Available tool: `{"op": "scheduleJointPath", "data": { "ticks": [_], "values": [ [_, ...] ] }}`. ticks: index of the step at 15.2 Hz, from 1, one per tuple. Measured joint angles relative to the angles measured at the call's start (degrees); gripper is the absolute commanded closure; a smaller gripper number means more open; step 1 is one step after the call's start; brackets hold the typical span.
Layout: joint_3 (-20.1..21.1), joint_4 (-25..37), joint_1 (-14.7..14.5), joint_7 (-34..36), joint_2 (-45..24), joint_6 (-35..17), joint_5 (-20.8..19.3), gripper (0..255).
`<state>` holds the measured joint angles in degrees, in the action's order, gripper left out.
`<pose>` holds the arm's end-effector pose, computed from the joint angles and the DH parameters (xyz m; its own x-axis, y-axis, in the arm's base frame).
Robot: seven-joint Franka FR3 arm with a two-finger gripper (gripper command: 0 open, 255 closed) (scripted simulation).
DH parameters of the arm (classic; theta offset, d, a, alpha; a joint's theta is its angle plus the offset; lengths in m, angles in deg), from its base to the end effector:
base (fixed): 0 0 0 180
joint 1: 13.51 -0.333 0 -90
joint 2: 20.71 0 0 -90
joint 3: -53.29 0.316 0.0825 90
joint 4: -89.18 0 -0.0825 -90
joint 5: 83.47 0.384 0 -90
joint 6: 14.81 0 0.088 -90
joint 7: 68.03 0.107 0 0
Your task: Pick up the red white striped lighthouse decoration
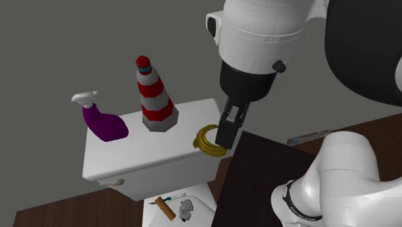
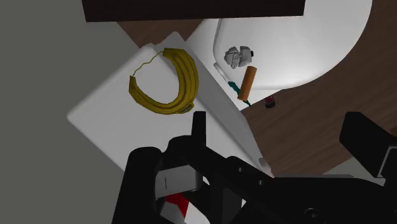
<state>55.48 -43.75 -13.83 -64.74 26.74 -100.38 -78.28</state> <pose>0.2868 0.0272 0.6131 0.9998 -0.0188 -0.0022 -0.0189 -0.9979 -0.0621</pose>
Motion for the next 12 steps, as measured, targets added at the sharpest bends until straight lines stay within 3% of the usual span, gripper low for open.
{"op": "scheduleJointPath", "data": {
  "ticks": [3,12],
  "values": [
    [0.4,1.24,0.79,1.59,-2.34,-1.58,0.06,0],
    [2.88,9.98,6.24,13.62,-18.17,-12.29,-0.61,0]
  ]
}}
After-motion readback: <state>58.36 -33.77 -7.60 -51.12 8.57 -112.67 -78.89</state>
